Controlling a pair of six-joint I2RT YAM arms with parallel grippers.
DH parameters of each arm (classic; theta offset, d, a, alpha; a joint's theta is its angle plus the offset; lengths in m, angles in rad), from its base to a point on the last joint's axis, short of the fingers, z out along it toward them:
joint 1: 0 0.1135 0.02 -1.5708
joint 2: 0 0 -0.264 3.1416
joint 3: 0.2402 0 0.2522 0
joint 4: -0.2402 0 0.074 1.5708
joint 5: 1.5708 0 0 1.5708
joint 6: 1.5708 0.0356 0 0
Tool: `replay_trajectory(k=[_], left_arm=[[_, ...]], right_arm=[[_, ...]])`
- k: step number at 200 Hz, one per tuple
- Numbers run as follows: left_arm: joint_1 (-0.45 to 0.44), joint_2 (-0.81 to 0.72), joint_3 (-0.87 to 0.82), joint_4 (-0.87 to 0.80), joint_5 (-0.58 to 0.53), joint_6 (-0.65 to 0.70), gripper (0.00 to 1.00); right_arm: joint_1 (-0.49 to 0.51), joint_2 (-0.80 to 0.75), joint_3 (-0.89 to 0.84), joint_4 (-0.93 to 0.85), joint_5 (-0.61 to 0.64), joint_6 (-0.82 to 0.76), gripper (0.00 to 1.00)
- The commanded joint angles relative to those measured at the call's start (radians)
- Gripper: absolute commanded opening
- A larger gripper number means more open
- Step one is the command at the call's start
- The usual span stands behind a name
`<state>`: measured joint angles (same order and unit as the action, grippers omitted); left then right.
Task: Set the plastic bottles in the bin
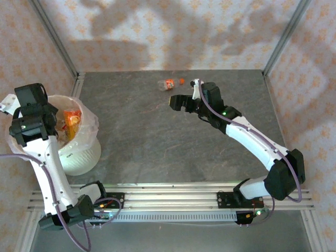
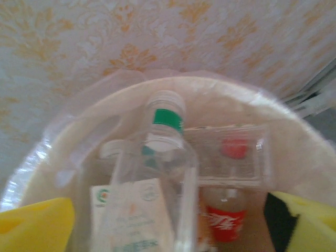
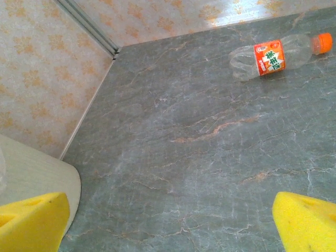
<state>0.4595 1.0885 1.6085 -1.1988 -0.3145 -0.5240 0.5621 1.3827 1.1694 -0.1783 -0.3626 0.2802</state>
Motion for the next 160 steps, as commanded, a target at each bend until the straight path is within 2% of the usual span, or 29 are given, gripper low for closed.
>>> replay_trajectory(k=[1,39,75,93,126,160], left_arm=[[0.009,0.006,-0.008,0.072,0.156,-0.081,1.0],[0.008,-0.035,-0.12,0.168,0.336,-0.139,1.0],[0.02,-0.016,-0.201,0.2,0.376,-0.16,1.0],[0.022,-0.013,-0.185,0.196,0.417,-0.162,1.0],[0.021,-0.068,-0.14,0.184,0.4,-0.158,1.0],[0.022,-0.109,-0.13,0.268,0.554,-0.126,1.0]], right_arm=[[0.004,-0.032,-0.024,0.021,0.026,-0.012,0.99],[0.005,-0.034,-0.036,0.018,0.034,-0.012,0.99],[0.004,-0.035,-0.059,0.037,0.038,-0.002,0.99],[0.005,-0.034,-0.056,0.028,0.037,-0.01,0.99],[0.004,-0.033,-0.059,0.029,0.041,-0.007,0.99],[0.005,-0.02,-0.062,0.044,0.034,0.012,0.99]])
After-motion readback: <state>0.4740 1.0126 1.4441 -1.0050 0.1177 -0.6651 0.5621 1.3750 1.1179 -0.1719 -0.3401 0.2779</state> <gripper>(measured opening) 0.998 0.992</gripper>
